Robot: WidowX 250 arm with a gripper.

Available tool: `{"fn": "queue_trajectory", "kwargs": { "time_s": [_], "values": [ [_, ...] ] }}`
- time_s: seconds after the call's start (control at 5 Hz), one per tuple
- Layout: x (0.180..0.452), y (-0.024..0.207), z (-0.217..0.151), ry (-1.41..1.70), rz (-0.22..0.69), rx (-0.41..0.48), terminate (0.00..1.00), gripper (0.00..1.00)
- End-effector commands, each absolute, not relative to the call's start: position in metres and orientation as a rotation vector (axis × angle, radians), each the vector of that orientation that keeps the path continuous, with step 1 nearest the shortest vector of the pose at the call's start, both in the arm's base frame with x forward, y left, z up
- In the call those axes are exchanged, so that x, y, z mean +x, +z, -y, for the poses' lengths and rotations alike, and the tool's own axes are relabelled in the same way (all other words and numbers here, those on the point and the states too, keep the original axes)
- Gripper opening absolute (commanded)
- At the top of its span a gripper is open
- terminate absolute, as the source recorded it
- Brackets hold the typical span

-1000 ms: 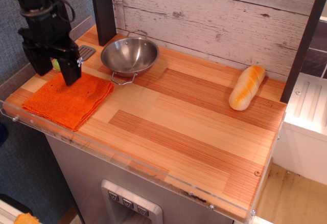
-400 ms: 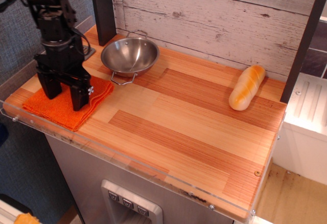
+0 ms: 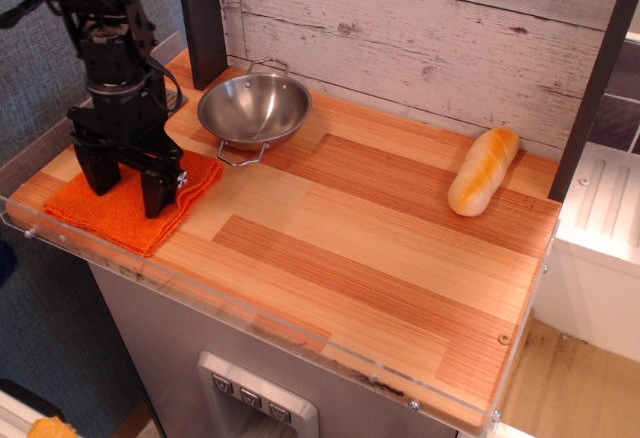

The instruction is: Move orange cloth to the center

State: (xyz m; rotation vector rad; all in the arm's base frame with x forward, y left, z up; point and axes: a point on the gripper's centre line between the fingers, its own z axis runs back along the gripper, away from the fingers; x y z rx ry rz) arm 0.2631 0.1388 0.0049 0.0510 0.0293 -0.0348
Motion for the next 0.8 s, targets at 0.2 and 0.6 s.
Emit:
{"fn": "queue_trajectory", "kwargs": {
  "time_s": [0.2,0.6],
  "values": [
    [0.262,-0.006,-0.044,-0.236,-0.029,-0.04,0.0,1.0],
    [0.266,0.001,0.015,-0.247,0.035,-0.08,0.0,1.0]
  ]
}}
